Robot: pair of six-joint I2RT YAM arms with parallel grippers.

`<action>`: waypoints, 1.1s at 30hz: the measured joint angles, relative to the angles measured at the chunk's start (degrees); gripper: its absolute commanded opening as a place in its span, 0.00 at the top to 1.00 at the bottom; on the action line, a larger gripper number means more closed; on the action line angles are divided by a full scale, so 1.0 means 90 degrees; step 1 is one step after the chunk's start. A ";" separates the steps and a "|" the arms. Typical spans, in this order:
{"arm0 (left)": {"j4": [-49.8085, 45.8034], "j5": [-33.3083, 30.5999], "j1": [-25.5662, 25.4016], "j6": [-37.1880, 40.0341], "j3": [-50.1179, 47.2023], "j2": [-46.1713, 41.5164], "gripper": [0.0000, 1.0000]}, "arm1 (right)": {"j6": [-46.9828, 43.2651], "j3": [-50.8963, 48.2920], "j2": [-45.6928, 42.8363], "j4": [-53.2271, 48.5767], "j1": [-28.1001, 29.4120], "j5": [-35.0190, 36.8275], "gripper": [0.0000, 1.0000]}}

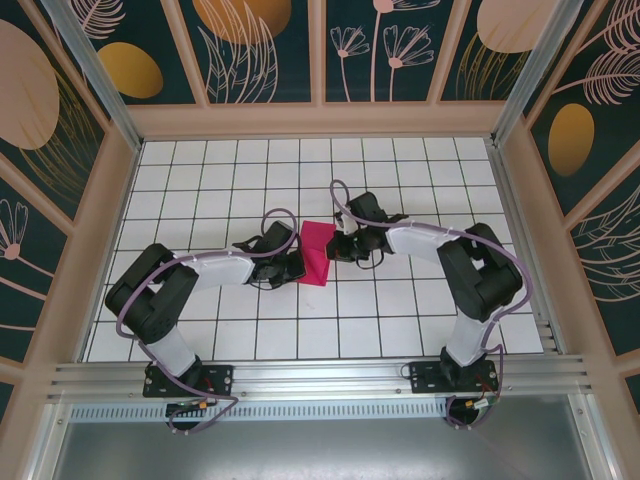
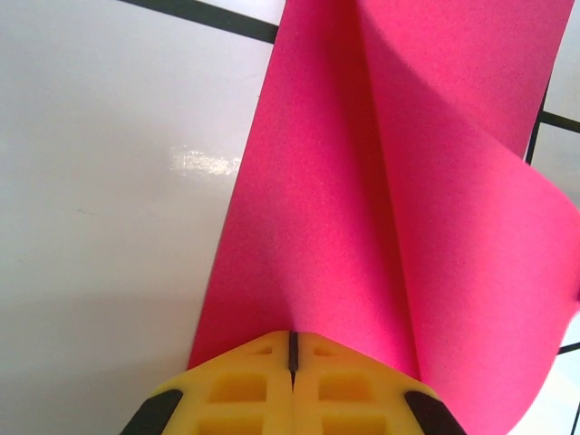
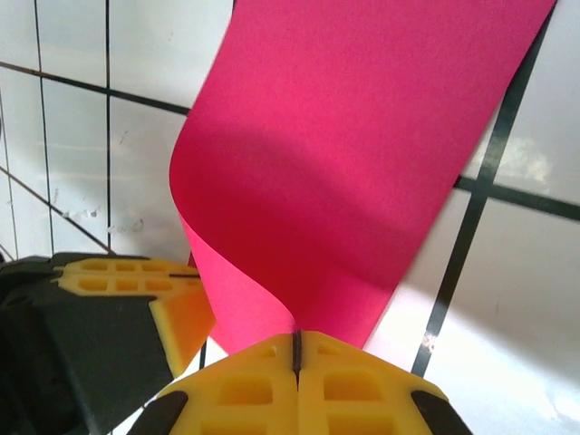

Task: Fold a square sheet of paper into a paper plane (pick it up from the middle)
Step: Fold the triangle a second time at the center of the table.

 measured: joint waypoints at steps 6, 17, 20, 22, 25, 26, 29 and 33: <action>-0.0170 0.0002 0.0000 0.0109 0.0085 0.0000 0.98 | -0.0131 0.0136 0.0299 -0.0005 -0.0061 0.0044 1.00; -0.0117 0.0202 0.0000 0.0243 0.0117 -0.0066 0.93 | -0.0192 0.0180 0.0500 -0.0012 -0.0109 0.0049 1.00; 0.0204 0.0367 0.0000 0.0238 0.0117 -0.0347 0.93 | -0.0238 0.0182 0.0522 -0.0012 -0.0114 0.0049 1.00; 0.0607 0.0517 0.0000 0.0211 0.0092 -0.0551 0.94 | -0.0260 0.0185 0.0525 -0.0012 -0.0119 0.0049 1.00; 0.1282 0.0726 0.0000 0.0095 -0.0024 -0.0658 0.95 | -0.0265 0.0185 0.0527 -0.0012 -0.0121 0.0051 1.00; 0.1447 0.0784 0.0000 0.0044 -0.0070 -0.0646 0.96 | -0.0267 0.0185 0.0527 -0.0012 -0.0126 0.0051 1.00; 0.1780 0.0903 0.0000 -0.0083 -0.0172 -0.0529 0.96 | -0.0282 0.0185 0.0527 -0.0012 -0.0131 0.0075 1.00; 0.1991 0.0996 0.0000 -0.0202 -0.0197 -0.0267 0.96 | -0.0284 0.0185 0.0529 -0.0012 -0.0163 0.0143 1.00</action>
